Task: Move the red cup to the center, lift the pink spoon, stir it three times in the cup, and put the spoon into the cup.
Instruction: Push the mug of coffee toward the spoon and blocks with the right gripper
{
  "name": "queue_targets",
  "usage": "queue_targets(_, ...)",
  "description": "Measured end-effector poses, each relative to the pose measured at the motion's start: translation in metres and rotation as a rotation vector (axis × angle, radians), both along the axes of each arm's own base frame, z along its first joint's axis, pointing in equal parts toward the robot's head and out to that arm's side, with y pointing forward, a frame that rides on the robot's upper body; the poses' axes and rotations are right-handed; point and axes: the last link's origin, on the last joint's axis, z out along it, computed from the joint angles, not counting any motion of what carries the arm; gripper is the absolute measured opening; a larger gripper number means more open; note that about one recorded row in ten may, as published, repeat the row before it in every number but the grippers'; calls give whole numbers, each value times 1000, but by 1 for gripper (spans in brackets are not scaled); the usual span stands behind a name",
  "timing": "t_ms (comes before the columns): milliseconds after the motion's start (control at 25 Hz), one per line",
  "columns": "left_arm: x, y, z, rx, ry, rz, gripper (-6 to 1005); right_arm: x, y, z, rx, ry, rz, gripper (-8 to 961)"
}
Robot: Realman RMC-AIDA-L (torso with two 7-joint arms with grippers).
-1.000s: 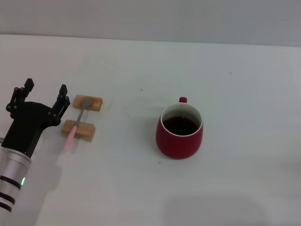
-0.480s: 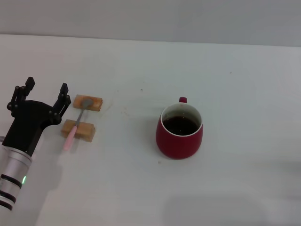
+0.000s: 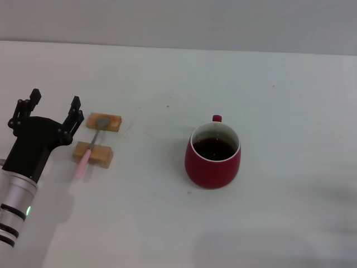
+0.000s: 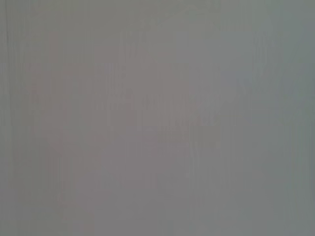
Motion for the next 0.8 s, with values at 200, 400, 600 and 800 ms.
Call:
queue_targets(200, 0, 1, 2, 13, -4, -2, 814, -12, 1, -17, -82, 44, 44, 29)
queue_targets(400, 0, 1, 3, 16, -2, -2, 814, -22, 3, -38, -193, 66, 74, 0)
queue_targets(600, 0, 1, 3, 17, -3, -1, 815, -36, 6, -56, -305, 71, 131, -1)
queue_targets(800, 1, 1, 3, 18, -5, -3, 815, -49, 13, -75, -415, 70, 174, -1)
